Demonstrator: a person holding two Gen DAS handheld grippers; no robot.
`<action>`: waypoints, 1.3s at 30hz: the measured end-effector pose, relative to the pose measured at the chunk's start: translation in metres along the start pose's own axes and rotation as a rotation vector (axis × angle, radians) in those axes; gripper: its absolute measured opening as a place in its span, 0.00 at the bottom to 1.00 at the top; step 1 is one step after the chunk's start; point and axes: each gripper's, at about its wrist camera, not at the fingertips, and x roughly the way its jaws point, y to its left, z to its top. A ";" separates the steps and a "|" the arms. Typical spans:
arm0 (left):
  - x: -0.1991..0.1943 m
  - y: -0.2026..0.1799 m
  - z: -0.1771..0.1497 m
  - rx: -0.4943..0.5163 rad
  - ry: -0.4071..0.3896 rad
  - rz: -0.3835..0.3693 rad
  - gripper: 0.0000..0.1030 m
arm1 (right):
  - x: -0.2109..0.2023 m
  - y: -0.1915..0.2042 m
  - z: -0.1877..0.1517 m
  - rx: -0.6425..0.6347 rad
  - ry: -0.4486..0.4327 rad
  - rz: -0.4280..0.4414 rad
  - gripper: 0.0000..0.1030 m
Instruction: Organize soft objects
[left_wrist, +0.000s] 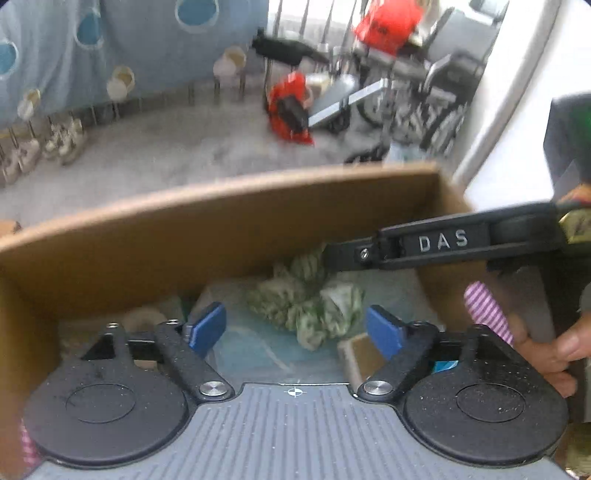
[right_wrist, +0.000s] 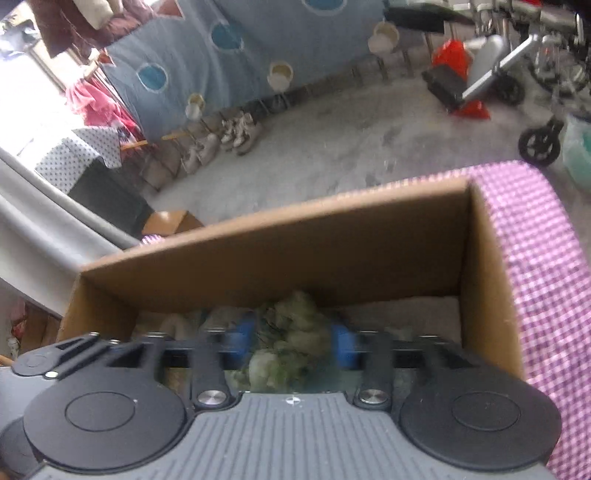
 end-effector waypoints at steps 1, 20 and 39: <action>-0.005 -0.002 0.003 0.001 -0.025 0.007 0.89 | -0.006 0.003 0.002 -0.020 -0.031 -0.003 0.67; -0.188 -0.030 -0.099 -0.112 -0.301 0.037 1.00 | -0.214 0.076 -0.099 -0.155 -0.375 0.083 1.00; -0.183 -0.082 -0.160 0.010 -0.398 0.307 1.00 | -0.235 0.127 -0.198 -0.247 -0.533 -0.465 1.00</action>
